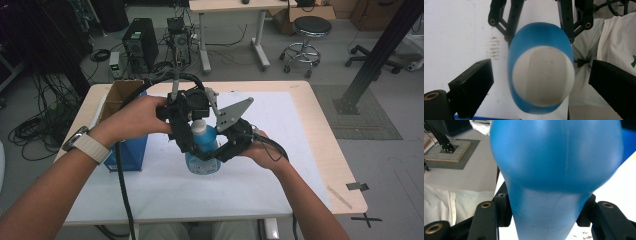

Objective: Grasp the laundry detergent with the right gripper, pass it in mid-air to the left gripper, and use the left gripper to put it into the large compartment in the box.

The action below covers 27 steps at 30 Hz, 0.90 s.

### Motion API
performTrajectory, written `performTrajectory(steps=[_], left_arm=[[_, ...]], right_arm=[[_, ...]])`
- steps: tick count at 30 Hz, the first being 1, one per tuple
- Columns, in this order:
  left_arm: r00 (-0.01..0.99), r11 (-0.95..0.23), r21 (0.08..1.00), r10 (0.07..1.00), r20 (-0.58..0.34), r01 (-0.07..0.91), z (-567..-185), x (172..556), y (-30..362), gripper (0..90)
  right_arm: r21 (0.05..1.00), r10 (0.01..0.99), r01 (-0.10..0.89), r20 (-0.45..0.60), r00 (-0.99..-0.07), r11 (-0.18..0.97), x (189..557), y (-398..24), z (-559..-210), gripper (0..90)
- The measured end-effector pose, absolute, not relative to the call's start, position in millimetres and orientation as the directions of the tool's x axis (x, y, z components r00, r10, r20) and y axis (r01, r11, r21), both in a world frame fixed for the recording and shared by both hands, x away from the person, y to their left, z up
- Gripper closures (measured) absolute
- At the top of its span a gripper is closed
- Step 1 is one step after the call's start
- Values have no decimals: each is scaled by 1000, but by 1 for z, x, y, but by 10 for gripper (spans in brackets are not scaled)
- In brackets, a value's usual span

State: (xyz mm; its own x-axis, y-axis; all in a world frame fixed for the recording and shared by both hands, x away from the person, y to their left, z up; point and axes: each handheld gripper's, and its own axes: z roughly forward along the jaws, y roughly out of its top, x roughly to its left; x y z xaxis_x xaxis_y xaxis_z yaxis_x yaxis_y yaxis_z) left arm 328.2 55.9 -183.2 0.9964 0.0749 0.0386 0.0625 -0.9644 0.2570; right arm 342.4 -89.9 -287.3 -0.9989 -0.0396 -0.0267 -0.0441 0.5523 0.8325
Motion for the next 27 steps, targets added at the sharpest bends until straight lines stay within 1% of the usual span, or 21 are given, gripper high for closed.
performTrajectory(steps=[6,16,22,27], left_arm=[[997,-967,248,74,26,65,-190,331,54,77],[998,-968,244,65,23,58,-193,332,54,123],[998,-970,239,57,24,49,-194,332,54,190],[998,-970,240,54,24,46,-193,332,54,226]], right_arm=[[832,-42,-44,-25,-999,553,342,-89,-288,452],[835,-40,-44,-26,-999,548,342,-89,-288,452],[837,-40,-42,-24,-999,546,342,-89,-288,452],[838,-40,-48,-31,-999,544,342,-90,-288,452]])
